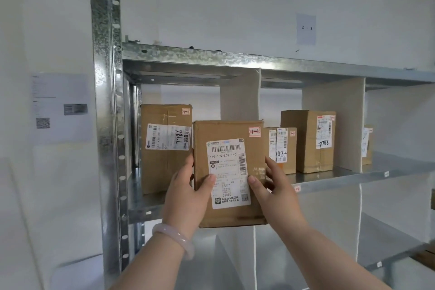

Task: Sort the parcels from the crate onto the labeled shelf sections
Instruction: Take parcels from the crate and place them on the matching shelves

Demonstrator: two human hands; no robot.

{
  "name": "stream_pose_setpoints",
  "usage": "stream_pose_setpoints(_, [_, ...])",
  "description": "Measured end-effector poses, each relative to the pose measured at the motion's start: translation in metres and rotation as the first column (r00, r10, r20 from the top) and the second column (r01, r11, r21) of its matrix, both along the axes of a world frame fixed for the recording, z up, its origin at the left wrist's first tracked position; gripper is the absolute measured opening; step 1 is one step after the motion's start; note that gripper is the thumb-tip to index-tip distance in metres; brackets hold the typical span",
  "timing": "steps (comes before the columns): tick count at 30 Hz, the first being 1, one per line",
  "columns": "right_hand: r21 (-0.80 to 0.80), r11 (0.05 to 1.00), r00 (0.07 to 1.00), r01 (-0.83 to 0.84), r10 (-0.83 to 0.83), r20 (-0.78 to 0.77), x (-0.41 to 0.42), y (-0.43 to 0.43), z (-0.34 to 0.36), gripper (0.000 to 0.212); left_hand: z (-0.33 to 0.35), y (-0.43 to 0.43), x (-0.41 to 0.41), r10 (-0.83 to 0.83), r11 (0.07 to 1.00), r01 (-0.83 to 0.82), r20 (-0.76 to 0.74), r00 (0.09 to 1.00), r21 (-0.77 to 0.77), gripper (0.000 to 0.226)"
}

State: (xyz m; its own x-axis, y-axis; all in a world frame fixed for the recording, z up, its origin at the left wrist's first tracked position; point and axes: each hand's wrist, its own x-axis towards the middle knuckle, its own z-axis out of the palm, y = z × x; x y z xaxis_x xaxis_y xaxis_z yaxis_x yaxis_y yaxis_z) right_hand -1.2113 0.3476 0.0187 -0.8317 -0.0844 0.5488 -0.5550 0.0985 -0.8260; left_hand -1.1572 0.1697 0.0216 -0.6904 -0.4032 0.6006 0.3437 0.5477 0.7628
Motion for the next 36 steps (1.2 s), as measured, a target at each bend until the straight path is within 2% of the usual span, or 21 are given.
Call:
stream_pose_setpoints(5, [-0.022,1.000,1.000,-0.022,0.022,0.005,-0.045,-0.015,0.004,0.060,0.012,-0.015,-0.045,-0.018,0.999,0.019,0.051,0.999,-0.035,0.072])
stream_pose_setpoints(9, [0.048,0.996,0.997,-0.074,0.073,0.016,-0.078,-0.020,0.005,0.070,0.017,-0.015,-0.071,-0.015,1.000,0.017,0.068,0.998,-0.025,0.084])
stream_pose_setpoints(19, [0.110,0.987,0.993,-0.117,0.116,0.017,-0.156,-0.042,-0.004,0.089,0.003,-0.014,-0.130,0.198,0.980,-0.195,0.105,0.975,-0.037,0.089])
stream_pose_setpoints(28, [0.067,0.994,0.996,-0.092,0.093,-0.012,-0.183,-0.071,-0.016,0.084,-0.011,-0.020,-0.163,0.353,0.935,-0.349,0.104,0.930,-0.053,0.082])
stream_pose_setpoints(36, [0.079,0.985,0.986,-0.155,0.150,0.067,-0.203,-0.086,-0.013,0.082,-0.016,-0.024,-0.183,0.439,0.898,-0.437,0.145,0.887,-0.051,0.084])
